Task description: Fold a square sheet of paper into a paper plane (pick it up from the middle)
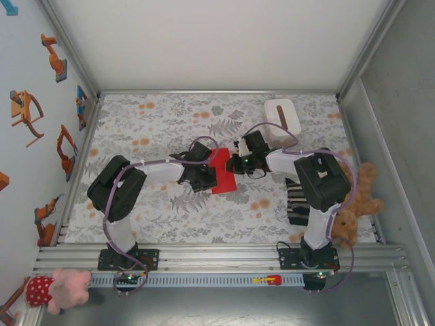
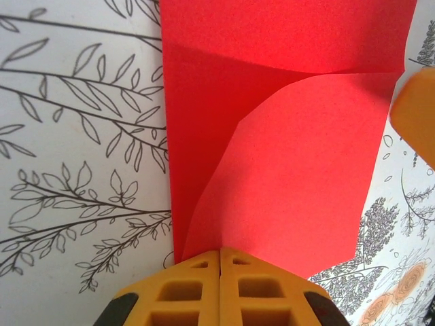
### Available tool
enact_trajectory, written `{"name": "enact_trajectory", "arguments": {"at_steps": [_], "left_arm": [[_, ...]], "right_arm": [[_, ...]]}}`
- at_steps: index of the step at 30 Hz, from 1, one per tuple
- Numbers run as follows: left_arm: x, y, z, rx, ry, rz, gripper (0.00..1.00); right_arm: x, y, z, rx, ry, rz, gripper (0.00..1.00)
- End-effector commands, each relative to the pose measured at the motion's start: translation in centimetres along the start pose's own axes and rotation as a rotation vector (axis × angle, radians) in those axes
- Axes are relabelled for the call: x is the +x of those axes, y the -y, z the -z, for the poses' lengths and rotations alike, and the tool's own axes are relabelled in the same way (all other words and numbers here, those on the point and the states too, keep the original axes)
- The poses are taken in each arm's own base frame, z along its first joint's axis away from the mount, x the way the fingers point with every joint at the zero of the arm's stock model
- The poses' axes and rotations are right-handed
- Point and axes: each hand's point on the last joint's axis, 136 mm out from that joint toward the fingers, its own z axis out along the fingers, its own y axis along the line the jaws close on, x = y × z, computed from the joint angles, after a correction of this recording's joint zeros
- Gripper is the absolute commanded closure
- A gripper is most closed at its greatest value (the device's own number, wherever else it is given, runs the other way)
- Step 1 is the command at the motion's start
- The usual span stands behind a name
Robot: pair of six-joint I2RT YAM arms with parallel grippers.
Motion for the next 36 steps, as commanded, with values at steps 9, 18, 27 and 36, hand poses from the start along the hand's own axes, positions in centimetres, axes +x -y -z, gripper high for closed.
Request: {"name": "enact_trajectory", "arguments": {"at_steps": [9, 18, 27, 36], "left_arm": [[-0.3, 1.5, 1.5, 0.019, -0.024, -0.020, 0.98], [-2.8, 5.3, 1.4, 0.122, -0.007, -0.045, 0.94], [-2.9, 4.4, -0.5, 0.102, -0.030, -0.023, 0.98], [-3.0, 3.8, -1.6, 0.096, -0.045, -0.010, 0.98]], "right_arm": [[0.9, 3.6, -1.9, 0.120, -0.052, -0.081, 1.00], [1.8, 4.4, -2.2, 0.136, -0.070, -0.108, 1.00], [2.3, 4.8, -2.4, 0.137, -0.081, -0.127, 1.00], [2.6, 5.0, -2.5, 0.133, -0.086, -0.138, 1.00]]}}
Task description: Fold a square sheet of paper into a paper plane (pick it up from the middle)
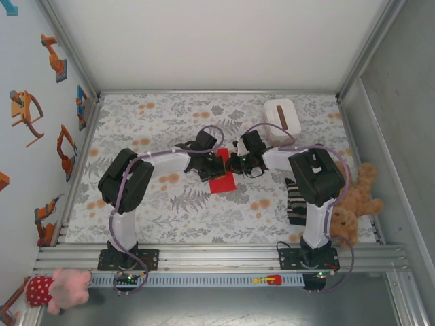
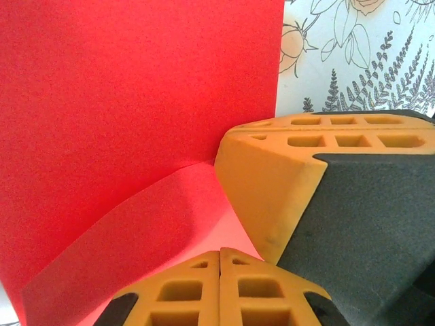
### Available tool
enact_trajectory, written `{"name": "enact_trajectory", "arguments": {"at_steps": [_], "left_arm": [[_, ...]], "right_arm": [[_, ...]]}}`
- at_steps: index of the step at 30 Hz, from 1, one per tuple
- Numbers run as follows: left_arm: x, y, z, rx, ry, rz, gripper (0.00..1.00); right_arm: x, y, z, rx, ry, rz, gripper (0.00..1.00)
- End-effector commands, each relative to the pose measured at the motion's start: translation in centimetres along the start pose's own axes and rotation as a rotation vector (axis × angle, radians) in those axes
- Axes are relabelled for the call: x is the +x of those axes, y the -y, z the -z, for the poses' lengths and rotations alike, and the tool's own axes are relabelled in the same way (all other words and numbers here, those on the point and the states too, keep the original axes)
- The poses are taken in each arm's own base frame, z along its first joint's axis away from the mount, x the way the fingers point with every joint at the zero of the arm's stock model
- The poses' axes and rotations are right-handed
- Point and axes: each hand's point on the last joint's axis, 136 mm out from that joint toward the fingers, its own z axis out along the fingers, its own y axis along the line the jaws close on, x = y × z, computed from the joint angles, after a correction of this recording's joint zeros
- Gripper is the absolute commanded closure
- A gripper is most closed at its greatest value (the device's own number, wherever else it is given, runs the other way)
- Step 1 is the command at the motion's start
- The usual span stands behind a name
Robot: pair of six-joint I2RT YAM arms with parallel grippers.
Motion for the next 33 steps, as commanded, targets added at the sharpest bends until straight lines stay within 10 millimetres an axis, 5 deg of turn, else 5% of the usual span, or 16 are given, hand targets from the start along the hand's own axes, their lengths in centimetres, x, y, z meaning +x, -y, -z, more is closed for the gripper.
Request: {"name": "enact_trajectory", "arguments": {"at_steps": [1, 13, 21, 33], "left_arm": [[0.0, -0.6, -1.1, -0.006, -0.023, 0.000, 0.98], [2.5, -4.2, -2.1, -0.067, -0.081, 0.039, 0.97], [6.0, -6.6, -0.3, -0.098, -0.139, -0.018, 0.93], [9.5, -10.3, 1.7, -0.202, -0.187, -0.064, 0.92]], "right_arm": [[2.7, 4.0, -1.3, 0.111, -0.072, -0.086, 1.00], [3.7, 5.6, -1.5, 0.168, -0.106, -0.124, 1.00], [5.4, 7.9, -1.5, 0.226, -0.156, -0.164, 1.00], [5.3, 8.1, -1.6, 0.231, -0.160, -0.174, 1.00]]}}
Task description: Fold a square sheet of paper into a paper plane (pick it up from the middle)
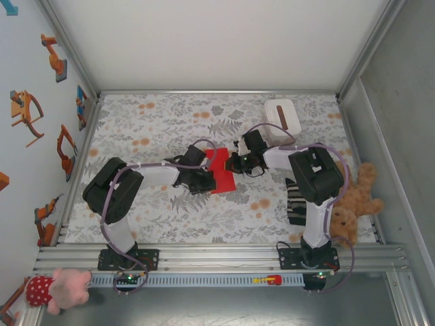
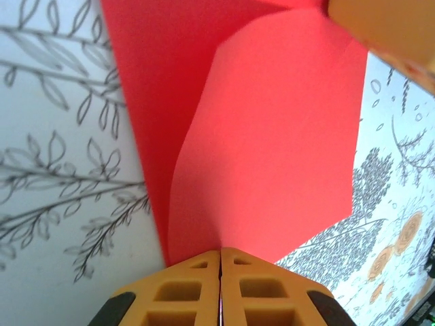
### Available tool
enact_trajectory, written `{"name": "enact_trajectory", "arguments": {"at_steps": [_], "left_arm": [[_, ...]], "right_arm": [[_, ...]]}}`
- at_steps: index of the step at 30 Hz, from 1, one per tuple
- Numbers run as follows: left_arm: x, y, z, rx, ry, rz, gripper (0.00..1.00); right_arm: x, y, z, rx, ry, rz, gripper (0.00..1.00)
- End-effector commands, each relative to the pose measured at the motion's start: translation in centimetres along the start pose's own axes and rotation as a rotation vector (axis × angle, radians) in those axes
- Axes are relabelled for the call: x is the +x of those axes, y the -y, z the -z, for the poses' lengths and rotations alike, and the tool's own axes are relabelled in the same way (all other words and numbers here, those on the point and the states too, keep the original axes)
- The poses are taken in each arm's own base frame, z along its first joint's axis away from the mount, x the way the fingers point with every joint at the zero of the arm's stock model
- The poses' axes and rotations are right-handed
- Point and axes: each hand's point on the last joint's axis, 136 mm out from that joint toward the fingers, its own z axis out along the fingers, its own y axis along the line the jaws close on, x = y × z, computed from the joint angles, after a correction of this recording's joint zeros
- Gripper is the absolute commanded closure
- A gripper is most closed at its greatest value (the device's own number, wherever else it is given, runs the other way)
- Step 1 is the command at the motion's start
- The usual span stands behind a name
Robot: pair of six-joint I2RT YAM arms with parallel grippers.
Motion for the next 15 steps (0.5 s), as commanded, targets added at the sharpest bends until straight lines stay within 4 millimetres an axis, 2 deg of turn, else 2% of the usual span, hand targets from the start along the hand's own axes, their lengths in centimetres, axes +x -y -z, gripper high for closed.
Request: {"name": "enact_trajectory", "arguments": {"at_steps": [1, 5, 9, 12, 15], "left_arm": [[5.2, -5.2, 0.5, -0.192, -0.155, 0.040, 0.92], [4.6, -4.2, 1.5, -0.172, -0.128, 0.023, 0.92], [2.4, 0.8, 4.0, -0.045, -0.048, -0.041, 0.90], [-0.2, 3.3, 5.3, 0.003, 0.041, -0.065, 0.86], [-2.7, 3.6, 5.4, -0.018, 0.111, -0.045, 0.82]], "right_arm": [[5.0, 7.9, -1.5, 0.256, -0.132, -0.142, 1.00], [4.8, 7.5, -1.5, 0.238, -0.129, -0.136, 1.00], [3.6, 5.3, -1.1, 0.156, -0.092, -0.102, 1.00], [1.3, 2.2, -0.3, 0.061, -0.041, -0.072, 1.00], [-0.9, -1.7, 1.0, -0.059, 0.018, -0.030, 1.00]]}}
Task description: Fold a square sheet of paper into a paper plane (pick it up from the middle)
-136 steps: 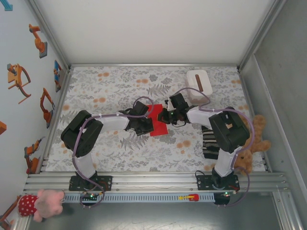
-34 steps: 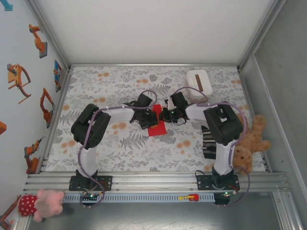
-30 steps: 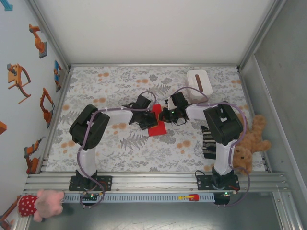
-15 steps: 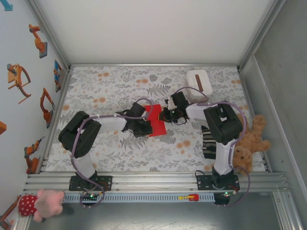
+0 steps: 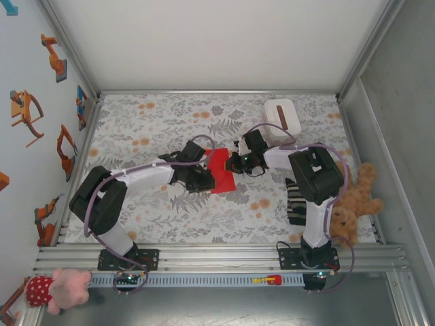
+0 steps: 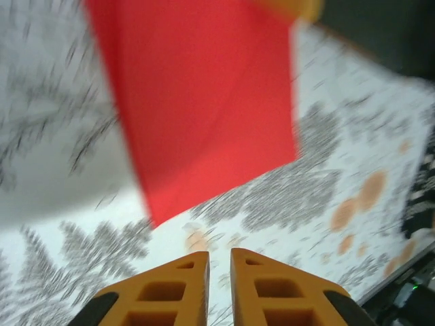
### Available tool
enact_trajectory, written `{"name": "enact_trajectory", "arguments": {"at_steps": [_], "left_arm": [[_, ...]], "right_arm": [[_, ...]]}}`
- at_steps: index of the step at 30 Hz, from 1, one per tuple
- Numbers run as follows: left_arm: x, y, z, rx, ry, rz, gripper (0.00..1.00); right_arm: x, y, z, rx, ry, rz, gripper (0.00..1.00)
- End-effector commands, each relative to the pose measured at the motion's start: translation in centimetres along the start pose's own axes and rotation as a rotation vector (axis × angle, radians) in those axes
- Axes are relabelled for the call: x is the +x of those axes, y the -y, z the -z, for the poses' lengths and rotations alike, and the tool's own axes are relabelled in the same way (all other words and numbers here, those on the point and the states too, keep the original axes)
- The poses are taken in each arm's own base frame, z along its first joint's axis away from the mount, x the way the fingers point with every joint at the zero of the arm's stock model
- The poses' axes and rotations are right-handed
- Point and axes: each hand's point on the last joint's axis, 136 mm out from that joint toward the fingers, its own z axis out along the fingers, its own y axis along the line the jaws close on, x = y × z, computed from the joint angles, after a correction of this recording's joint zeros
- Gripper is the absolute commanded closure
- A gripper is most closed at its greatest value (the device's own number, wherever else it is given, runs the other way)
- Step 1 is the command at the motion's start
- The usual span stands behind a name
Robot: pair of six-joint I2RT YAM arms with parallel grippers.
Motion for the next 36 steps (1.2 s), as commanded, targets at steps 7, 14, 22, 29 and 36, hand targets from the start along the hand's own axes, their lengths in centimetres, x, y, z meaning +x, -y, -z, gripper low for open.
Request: {"name": "enact_trajectory", "arguments": {"at_steps": [7, 14, 22, 29, 36], "left_arm": [[-6.3, 0.8, -0.9, 0.020, 0.143, 0.065, 0.80], [-7.2, 0.8, -2.7, 0.039, 0.122, 0.089, 0.78], [-7.4, -1.8, -3.5, -0.018, 0.139, 0.143, 0.78], [-7.0, -3.0, -4.6, -0.028, 0.121, 0.178, 0.77], [-6.3, -4.1, -4.9, -0.038, 0.116, 0.212, 0.75]], "right_arm": [[-1.9, -3.7, 4.1, -0.048, 0.116, 0.021, 0.91], [-0.3, -0.5, 5.9, 0.048, 0.171, -0.054, 0.75], [1.0, 0.0, 5.8, 0.030, 0.175, -0.141, 0.64], [1.7, -1.0, 4.8, 0.023, 0.164, -0.195, 0.57], [2.0, -1.2, 3.7, 0.009, 0.172, -0.271, 0.57]]}}
